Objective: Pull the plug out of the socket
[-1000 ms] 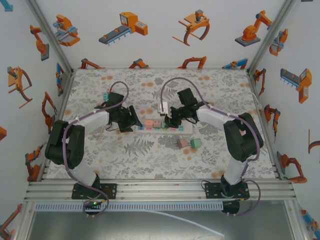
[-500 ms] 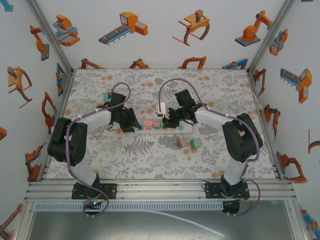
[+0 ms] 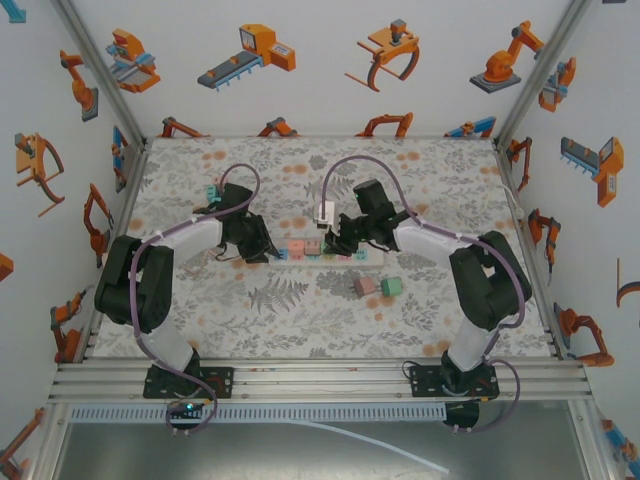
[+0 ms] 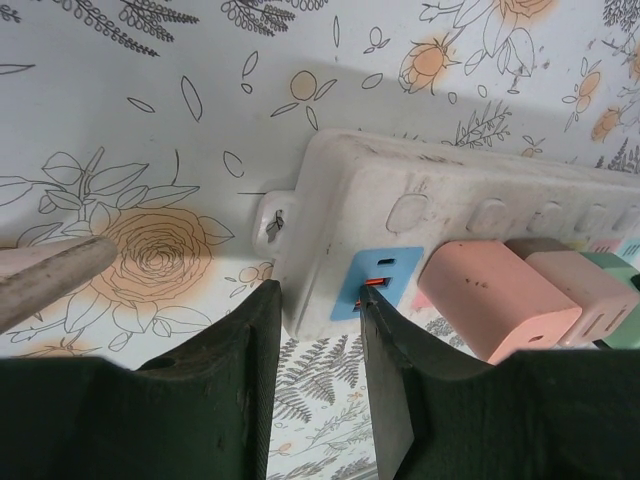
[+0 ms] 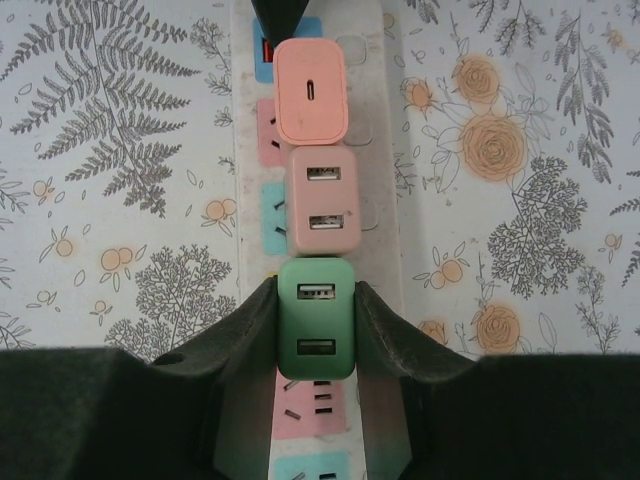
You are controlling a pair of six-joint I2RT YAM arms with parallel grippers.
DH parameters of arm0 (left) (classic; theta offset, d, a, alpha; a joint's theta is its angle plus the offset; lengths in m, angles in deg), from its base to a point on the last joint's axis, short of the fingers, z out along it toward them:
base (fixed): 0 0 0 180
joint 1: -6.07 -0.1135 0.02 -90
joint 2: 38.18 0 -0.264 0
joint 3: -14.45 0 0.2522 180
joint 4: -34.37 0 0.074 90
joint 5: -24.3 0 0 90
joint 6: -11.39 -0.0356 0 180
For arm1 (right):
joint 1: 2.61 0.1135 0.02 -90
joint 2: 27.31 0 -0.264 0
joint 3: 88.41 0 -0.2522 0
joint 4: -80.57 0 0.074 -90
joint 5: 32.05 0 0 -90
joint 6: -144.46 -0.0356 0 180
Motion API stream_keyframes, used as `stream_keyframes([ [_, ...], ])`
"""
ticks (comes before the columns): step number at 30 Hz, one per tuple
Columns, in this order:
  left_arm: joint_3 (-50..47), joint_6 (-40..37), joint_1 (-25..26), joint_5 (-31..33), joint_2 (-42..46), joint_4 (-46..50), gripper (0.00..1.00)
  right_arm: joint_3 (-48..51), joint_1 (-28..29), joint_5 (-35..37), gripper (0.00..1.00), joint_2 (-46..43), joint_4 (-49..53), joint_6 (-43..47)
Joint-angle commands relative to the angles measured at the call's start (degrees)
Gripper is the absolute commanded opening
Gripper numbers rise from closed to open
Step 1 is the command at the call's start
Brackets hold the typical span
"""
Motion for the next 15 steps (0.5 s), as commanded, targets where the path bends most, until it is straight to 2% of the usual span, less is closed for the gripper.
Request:
stream_keyframes([
  [1, -0.9, 0.4, 0.0, 6.7, -2.2, 3.3, 0.38, 0.0, 0.8, -3.8, 0.06, -3.7, -7.9, -3.2],
  [10, -1.1, 0.5, 0.0, 6.3, -0.5, 2.4, 0.38, 0.3, 0.8, -1.9, 0.05, -6.6, -7.9, -3.3],
  [15, -0.7, 0.1, 0.0, 5.2, 1.8, 1.6, 0.39, 1.8, 0.7, -0.6, 0.05, -9.6, -11.5, -5.6],
])
